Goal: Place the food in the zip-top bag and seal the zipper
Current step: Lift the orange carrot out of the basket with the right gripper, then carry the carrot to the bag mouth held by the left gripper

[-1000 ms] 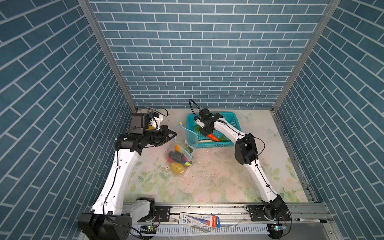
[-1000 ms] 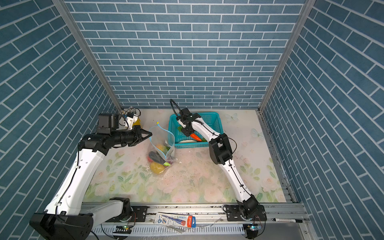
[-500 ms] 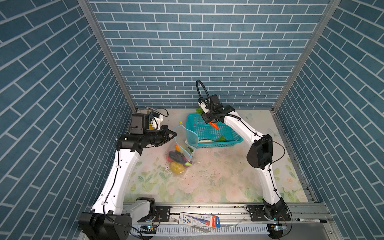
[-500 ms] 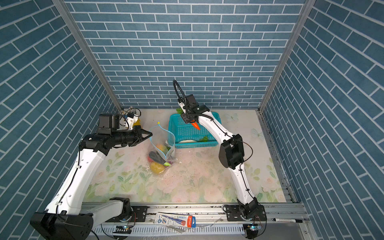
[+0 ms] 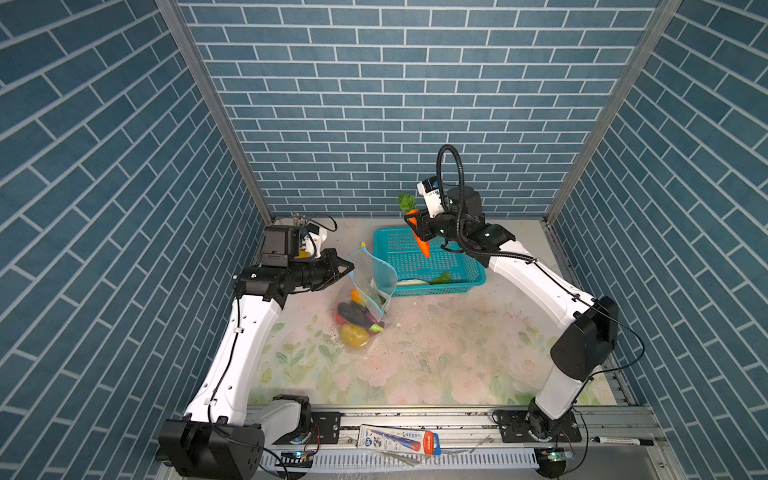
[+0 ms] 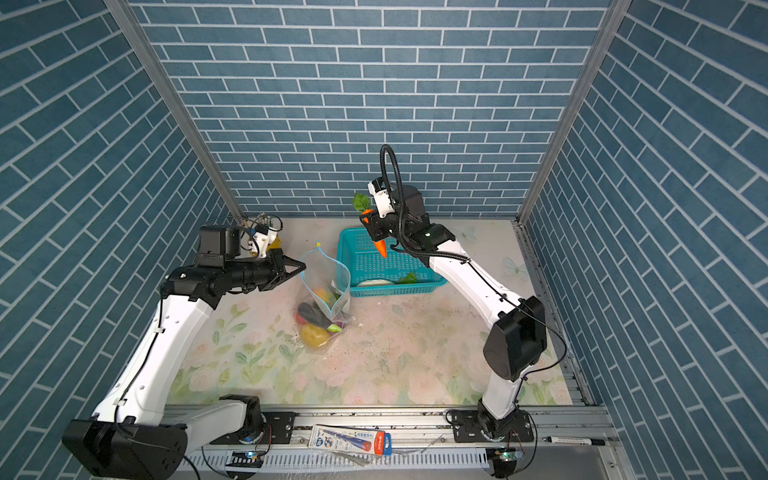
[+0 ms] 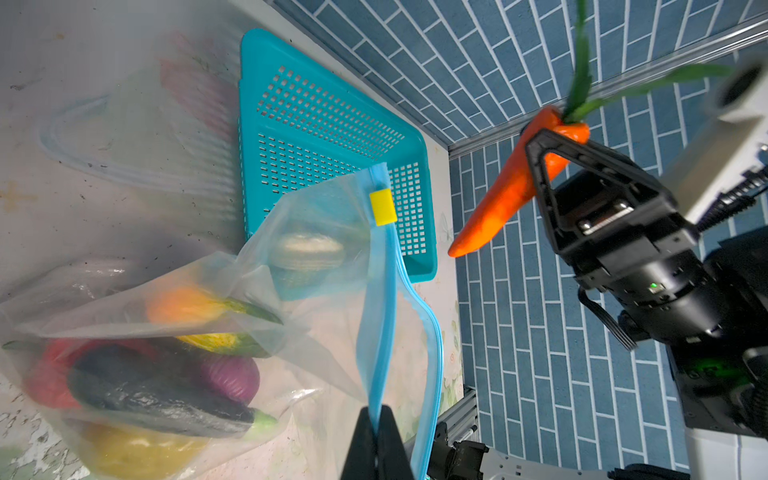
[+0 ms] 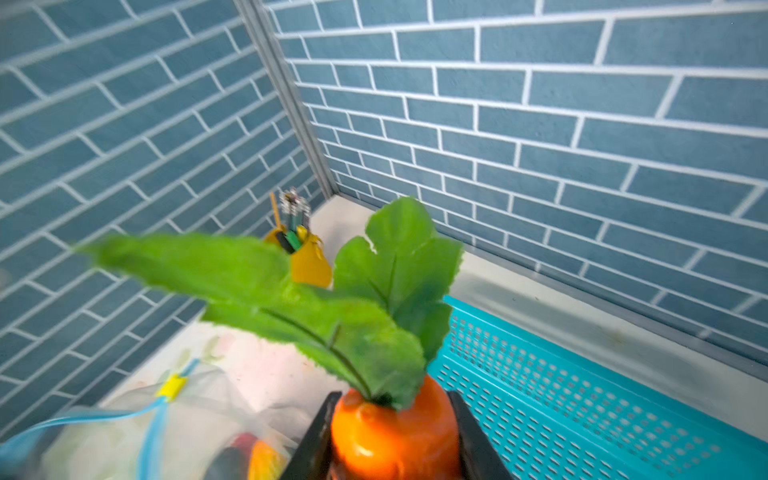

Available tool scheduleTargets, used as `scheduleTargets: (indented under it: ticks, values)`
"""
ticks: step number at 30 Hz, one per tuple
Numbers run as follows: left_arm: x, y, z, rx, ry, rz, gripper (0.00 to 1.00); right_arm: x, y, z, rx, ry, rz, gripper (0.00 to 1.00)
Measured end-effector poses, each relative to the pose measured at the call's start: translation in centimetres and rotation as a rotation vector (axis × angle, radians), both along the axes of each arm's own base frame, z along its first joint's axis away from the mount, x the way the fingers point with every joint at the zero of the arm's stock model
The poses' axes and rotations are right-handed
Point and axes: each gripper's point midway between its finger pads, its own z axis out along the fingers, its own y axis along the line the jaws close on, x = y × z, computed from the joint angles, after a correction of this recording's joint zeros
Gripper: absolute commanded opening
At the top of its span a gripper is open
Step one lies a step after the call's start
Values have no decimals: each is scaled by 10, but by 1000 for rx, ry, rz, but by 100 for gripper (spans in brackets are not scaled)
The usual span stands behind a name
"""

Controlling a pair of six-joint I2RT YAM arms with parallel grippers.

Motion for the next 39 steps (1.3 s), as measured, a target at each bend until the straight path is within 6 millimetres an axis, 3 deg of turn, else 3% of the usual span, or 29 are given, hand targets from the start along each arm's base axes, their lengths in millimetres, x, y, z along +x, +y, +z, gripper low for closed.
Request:
scheduleTargets:
  ticks: [10, 13, 22, 30, 39]
  values:
    - [7, -2, 1, -21, 0, 10, 0, -99, 44, 35, 159, -99, 270, 23]
    - [7, -2, 2, -23, 1, 12, 0, -115, 52, 43, 204, -127, 315, 23]
    - [8, -2, 2, -25, 1, 14, 0, -131, 66, 62, 279, -186, 374, 23]
    - [8, -2, 2, -26, -2, 14, 0, -122, 84, 26, 237, -132, 386, 23]
    - [7, -3, 3, -30, -2, 8, 0, -120, 84, 2, 203, -93, 379, 23]
